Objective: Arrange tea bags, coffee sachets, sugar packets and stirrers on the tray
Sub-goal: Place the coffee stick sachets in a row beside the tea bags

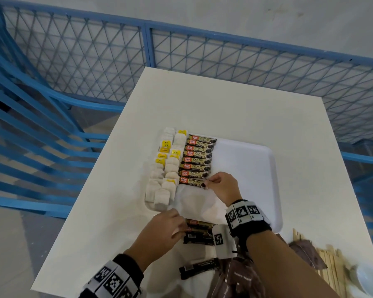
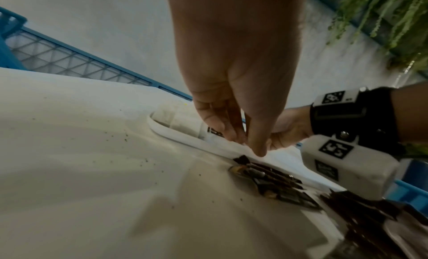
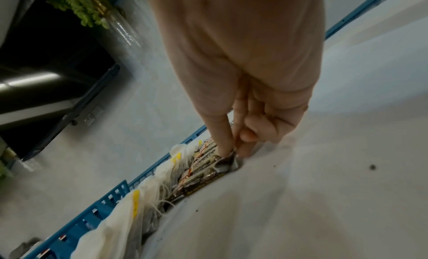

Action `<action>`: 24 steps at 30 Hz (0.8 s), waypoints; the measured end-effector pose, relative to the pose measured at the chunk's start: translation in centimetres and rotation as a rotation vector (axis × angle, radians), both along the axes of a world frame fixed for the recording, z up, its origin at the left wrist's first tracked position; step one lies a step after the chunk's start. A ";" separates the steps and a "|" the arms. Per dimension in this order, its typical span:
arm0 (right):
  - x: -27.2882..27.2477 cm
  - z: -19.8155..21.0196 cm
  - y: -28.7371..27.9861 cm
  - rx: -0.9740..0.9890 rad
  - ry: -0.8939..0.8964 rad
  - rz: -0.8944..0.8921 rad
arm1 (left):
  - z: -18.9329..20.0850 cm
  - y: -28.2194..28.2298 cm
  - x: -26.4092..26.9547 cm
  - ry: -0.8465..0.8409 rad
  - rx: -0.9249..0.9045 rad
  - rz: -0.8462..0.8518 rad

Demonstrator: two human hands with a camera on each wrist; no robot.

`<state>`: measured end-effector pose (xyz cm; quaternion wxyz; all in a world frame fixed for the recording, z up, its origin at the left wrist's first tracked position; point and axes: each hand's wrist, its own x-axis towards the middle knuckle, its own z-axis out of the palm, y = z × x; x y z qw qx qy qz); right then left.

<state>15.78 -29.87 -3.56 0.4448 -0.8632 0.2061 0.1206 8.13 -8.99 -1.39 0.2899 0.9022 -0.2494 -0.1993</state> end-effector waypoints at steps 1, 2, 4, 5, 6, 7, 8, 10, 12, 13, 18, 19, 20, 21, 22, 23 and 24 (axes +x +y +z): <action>-0.1 0.1 0.0 -0.012 -0.006 -0.012 | -0.1 -0.3 0.0 -0.020 0.003 -0.016; -0.2 0.3 0.0 -0.017 -0.007 -0.023 | -0.3 -0.6 -0.1 -0.039 0.005 -0.033; -0.7 0.8 0.0 -0.019 -0.019 -0.027 | -0.6 -1.2 -0.2 -0.062 0.024 -0.083; -1.2 1.1 -0.1 -0.029 -0.040 -0.014 | -0.7 -1.4 -0.3 -0.061 0.037 -0.109; -1.7 1.4 -0.2 -0.044 -0.072 0.009 | -1.0 -1.5 -0.4 -0.065 0.047 -0.139; -2.4 1.7 -0.3 -0.058 -0.104 0.039 | -1.3 -1.7 -0.5 -0.087 0.056 -0.175; -3.3 2.0 -0.4 -0.068 -0.128 0.077 | -1.5 -1.9 -0.6 -0.087 0.074 -0.211; -5.1 2.7 -0.5 -0.079 -0.134 0.174 | -1.5 -2.4 -0.9 -0.096 0.144 -0.253; -7.1 3.2 -0.5 -0.098 -0.110 0.290 | -1.5 -2.6 -1.1 -0.113 0.186 -0.242; -8.0 3.5 -0.5 -0.113 -0.101 0.350 | -1.4 -2.8 -1.2 -0.120 0.194 -0.230; -12.1 4.3 0.0 -0.183 -0.083 0.595 | -1.8 -2.8 -1.2 -0.151 0.294 -0.209; -12.8 4.2 0.2 -0.196 -0.080 0.641 | -1.8 -2.7 -1.2 -0.150 0.313 -0.221; -13.2 4.2 0.4 -0.214 -0.075 0.691 | -1.7 -2.5 -1.2 -0.145 0.332 -0.242; -13.7 4.1 0.7 -0.236 -0.066 0.746 | -1.5 -2.5 -1.2 -0.147 0.343 -0.244; -14.0 4.0 1.0 -0.268 -0.050 0.804 | -1.5 -2.4 -1.4 -0.135 0.333 -0.234; -14.2 3.9 1.3 -0.314 -0.027 0.863 | -1.2 -2.5 -1.6 -0.116 0.323 -0.208; -14.4 3.9 1.6 -0.368 0.004 0.917 | -1.0 -2.5 -1.7 -0.099 0.345 -0.207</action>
